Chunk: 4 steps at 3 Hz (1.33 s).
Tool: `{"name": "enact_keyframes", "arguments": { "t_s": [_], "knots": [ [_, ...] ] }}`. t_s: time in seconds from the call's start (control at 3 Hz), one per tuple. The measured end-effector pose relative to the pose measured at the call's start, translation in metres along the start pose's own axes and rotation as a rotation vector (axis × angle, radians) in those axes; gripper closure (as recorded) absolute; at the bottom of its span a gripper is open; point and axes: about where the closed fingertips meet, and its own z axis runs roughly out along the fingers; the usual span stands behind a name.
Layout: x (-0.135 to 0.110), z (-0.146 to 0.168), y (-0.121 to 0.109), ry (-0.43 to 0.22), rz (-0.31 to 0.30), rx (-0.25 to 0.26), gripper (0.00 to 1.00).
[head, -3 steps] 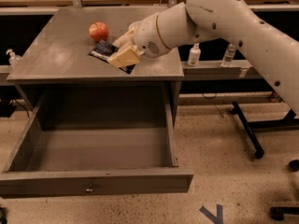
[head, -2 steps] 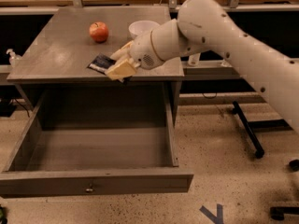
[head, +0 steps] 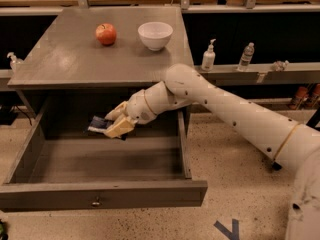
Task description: Place rxbar blueberry into top drawer
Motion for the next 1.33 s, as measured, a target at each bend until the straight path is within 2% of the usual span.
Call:
{"name": "enact_keyframes", "arguments": {
  "t_s": [0.33, 0.67, 1.0, 1.33],
  "knots": [
    [0.032, 0.034, 0.007, 0.047, 0.003, -0.082, 1.00],
    [0.068, 0.045, 0.008, 0.160, 0.015, -0.051, 0.79],
    [0.084, 0.034, 0.015, 0.234, 0.057, 0.086, 0.56],
    [0.091, 0.038, 0.018, 0.213, 0.122, 0.156, 0.33]
  ]
}}
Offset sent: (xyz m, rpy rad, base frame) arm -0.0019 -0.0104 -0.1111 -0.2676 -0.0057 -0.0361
